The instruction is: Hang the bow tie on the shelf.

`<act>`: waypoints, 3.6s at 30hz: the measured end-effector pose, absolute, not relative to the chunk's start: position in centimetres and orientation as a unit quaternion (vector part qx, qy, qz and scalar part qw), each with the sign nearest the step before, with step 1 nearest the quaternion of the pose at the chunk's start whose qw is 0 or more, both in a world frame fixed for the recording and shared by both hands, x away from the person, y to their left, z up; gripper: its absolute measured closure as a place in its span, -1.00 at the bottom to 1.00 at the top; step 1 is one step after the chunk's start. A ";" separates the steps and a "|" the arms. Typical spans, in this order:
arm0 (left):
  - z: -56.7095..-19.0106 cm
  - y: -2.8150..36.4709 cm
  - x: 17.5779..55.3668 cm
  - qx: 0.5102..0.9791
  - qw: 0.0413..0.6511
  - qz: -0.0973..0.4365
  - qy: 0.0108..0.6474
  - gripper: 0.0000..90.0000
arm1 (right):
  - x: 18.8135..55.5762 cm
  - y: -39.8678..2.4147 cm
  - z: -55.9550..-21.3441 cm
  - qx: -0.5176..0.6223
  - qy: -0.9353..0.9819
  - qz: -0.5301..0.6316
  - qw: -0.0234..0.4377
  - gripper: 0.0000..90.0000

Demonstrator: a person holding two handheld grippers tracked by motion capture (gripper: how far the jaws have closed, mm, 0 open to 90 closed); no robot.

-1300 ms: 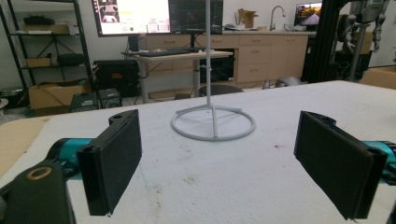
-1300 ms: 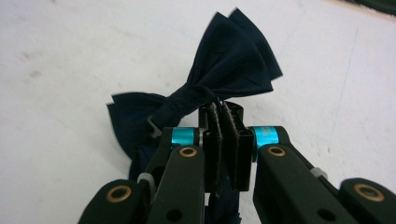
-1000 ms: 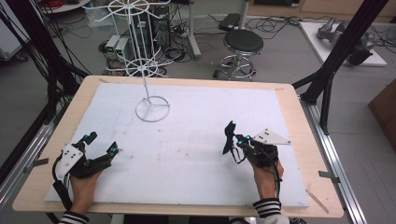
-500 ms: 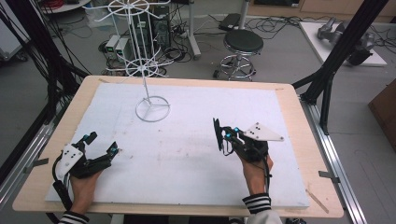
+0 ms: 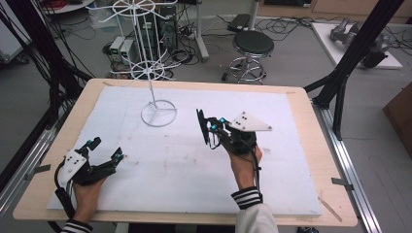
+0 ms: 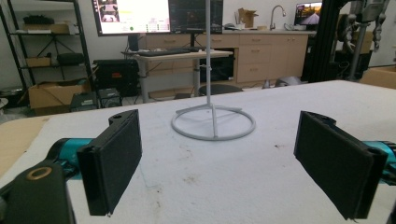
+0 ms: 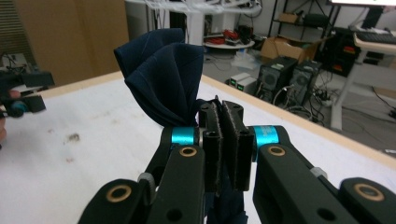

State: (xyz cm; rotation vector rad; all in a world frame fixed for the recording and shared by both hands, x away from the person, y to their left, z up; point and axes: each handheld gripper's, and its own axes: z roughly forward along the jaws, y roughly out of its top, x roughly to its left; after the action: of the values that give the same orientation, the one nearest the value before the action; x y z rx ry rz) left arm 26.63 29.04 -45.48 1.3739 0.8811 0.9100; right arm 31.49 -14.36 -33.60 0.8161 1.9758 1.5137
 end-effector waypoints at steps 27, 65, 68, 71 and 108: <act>-45.5 29.0 26.7 0.591 0.594 0.390 0.381 -0.65 | 34.2 -5.9 -29.8 0.230 0.741 0.585 0.238 0.92; -45.5 29.0 26.7 0.591 0.595 0.389 0.381 -0.65 | 39.8 -0.3 -28.3 0.206 0.743 0.603 0.206 0.92; -45.5 29.1 26.7 0.591 0.595 0.389 0.381 -0.65 | 40.2 -0.2 -28.4 0.212 0.745 0.598 0.207 0.92; -45.5 29.1 26.7 0.591 0.595 0.389 0.381 -0.65 | 40.7 -0.2 -28.3 0.219 0.743 0.596 0.209 0.92; -45.5 29.1 26.6 0.591 0.596 0.389 0.380 -0.65 | 43.2 0.1 -29.6 0.251 0.755 0.566 0.217 0.89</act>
State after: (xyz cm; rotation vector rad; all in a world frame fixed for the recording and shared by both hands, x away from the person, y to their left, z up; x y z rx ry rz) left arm 26.63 29.11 -45.48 1.3724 0.8831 0.9031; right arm 43.19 0.07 -29.59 0.6961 2.0918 1.5670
